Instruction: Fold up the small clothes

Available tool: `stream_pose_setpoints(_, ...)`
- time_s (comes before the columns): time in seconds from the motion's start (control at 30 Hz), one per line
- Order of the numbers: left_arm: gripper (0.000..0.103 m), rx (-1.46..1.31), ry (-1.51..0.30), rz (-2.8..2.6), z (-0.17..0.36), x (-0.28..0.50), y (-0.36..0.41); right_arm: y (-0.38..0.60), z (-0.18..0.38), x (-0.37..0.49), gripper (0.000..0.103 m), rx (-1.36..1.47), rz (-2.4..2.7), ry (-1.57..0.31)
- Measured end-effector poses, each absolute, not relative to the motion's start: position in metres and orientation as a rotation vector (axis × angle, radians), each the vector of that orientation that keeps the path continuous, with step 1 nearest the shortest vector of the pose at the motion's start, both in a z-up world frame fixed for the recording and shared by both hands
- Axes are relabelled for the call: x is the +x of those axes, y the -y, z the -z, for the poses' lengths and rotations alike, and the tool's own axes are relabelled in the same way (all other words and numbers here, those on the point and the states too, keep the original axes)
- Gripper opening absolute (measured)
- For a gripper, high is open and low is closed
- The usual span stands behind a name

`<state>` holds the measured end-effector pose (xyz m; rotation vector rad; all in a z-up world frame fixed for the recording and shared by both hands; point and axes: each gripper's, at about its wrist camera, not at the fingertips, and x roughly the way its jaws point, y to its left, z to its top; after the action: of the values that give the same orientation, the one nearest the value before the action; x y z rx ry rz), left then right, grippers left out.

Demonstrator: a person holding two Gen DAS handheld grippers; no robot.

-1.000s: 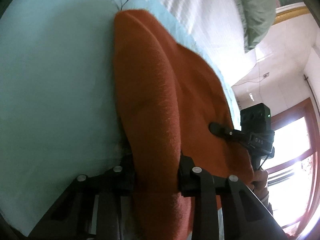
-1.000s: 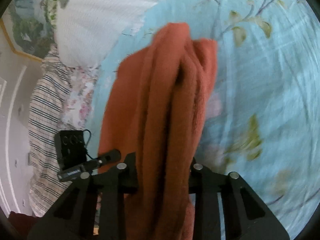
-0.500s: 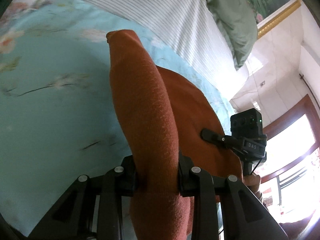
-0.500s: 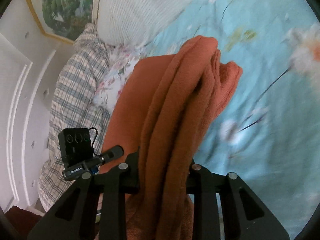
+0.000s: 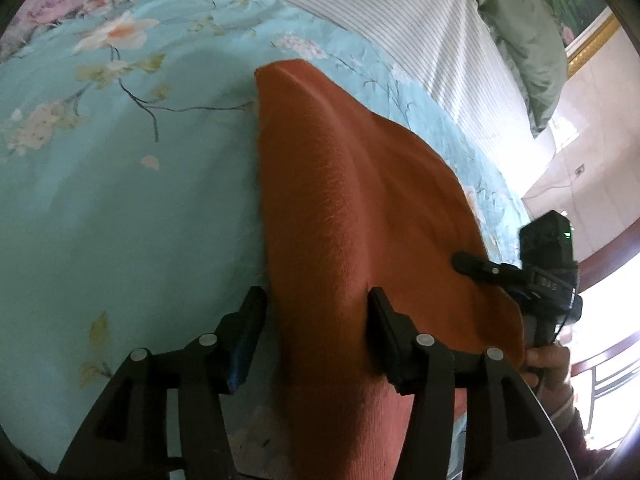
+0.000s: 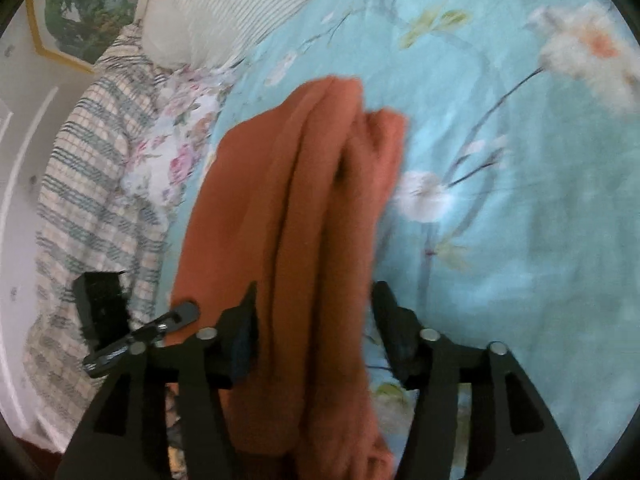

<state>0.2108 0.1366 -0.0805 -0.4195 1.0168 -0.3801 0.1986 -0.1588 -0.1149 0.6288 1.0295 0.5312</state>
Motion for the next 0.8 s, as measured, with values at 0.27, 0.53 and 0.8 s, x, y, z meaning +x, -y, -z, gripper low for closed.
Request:
stream_pose_setpoints(0.27,0.052,-0.381,-0.861,0.363,0.034,0.194,-0.138,0.172,0.066,0.203,0.062,0.562,-0.445,-0.891)
stream_pose_setpoints(0.53,0.039,-0.327,-0.862,0.516,0.028,0.192,-0.108,0.146,0.068,0.233,0.017,0.547,-0.464,-0.934)
stream_pose_setpoints(0.8,0.035,-0.234,-0.963,0.567,0.051,0.177,-0.097,0.159,0.077,0.203,0.015,0.492,-0.358,-0.894)
